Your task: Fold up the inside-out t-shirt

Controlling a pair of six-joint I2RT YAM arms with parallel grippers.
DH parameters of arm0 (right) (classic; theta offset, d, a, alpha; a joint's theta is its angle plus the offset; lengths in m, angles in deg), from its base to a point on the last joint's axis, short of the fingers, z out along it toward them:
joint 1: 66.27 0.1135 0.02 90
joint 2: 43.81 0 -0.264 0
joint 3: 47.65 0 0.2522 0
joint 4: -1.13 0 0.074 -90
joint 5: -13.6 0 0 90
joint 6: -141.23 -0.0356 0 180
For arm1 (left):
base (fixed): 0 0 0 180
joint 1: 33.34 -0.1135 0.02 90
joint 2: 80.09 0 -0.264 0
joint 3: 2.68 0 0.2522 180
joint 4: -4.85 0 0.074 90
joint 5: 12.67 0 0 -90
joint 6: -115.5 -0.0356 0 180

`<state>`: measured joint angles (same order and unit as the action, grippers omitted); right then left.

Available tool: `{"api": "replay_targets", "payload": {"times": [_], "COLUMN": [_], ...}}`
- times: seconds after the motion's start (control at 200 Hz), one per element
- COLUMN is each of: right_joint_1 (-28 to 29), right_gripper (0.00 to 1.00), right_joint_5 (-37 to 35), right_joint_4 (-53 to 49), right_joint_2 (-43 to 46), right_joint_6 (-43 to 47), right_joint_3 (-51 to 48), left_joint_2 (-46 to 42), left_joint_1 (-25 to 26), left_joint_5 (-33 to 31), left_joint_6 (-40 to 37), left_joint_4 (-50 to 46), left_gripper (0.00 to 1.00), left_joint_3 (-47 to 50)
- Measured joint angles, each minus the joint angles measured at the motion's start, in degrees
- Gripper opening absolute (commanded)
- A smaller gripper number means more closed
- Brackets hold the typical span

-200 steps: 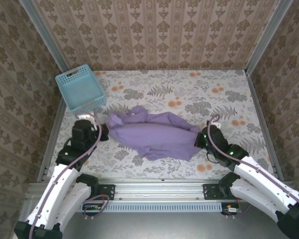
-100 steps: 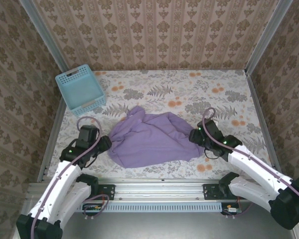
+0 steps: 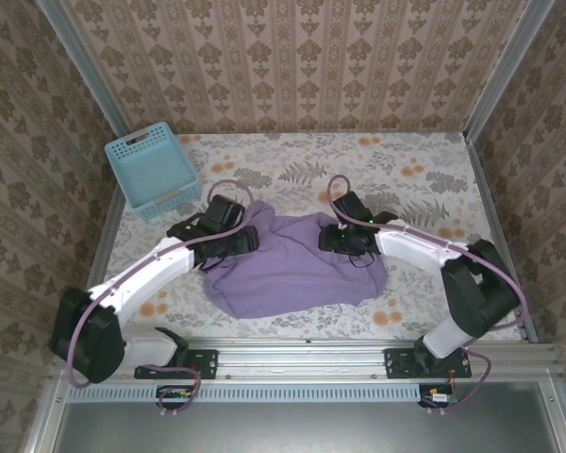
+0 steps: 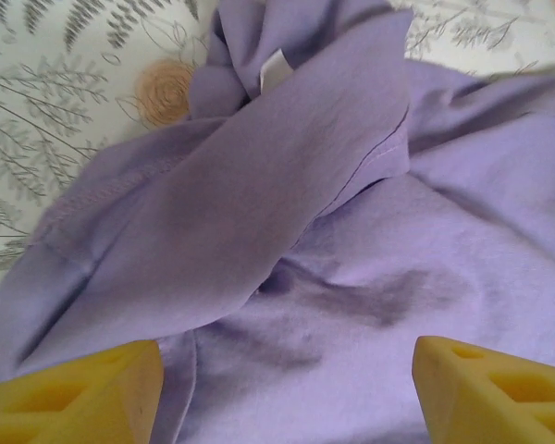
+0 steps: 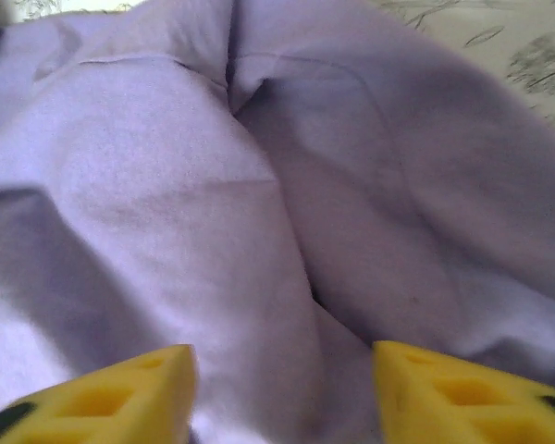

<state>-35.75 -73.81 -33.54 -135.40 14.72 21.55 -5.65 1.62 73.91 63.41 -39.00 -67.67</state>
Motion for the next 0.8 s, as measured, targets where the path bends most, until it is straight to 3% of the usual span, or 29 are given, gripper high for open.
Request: {"api": "replay_targets", "payload": {"times": [0.08, 0.125, 0.33, 0.5, 0.62, 0.665, 0.73, 0.8], "right_joint_1": [1.0, 1.7, 9.0, 21.1, 25.6, 26.0, 26.3, 26.4], "right_gripper": [0.08, 0.00, 0.00, 0.00, 0.00, 0.08, 0.30, 0.40], "right_joint_5": [0.6, 0.4, -5.2, -10.8, -11.1, -11.0, -10.8, -10.9], "right_joint_4": [-0.3, -0.5, -1.6, -2.1, -1.5, -1.6, -2.0, -2.5], "right_joint_2": [-1.2, -0.8, 9.0, 22.6, 24.2, 23.4, 22.2, 22.6], "right_joint_6": [0.5, 1.0, 2.5, 1.0, -2.6, -3.9, -5.4, -6.0], "right_joint_3": [0.2, 0.2, -2.4, -11.6, -19.4, -21.6, -23.4, -23.3], "left_joint_2": [2.4, 3.3, 5.6, 7.0, 7.4, 7.6, 8.3, 9.3], "left_joint_1": [0.0, 0.0, 0.3, 1.8, 4.3, 5.3, 6.5, 7.8], "left_joint_5": [0.7, 1.1, 2.2, 2.3, 2.2, 2.1, 2.1, 2.1], "left_joint_6": [0.0, 0.0, 0.0, 0.0, 0.3, 0.5, 0.9, 1.3], "left_joint_4": [0.5, 1.1, 3.5, 3.8, 4.2, 4.4, 4.9, 5.2], "left_gripper": [0.74, 0.74, 0.73, 0.73, 0.73, 0.73, 0.73, 0.72], "left_joint_3": [-0.8, -1.2, -2.6, -2.6, -2.7, -2.7, -2.7, -2.7]}}
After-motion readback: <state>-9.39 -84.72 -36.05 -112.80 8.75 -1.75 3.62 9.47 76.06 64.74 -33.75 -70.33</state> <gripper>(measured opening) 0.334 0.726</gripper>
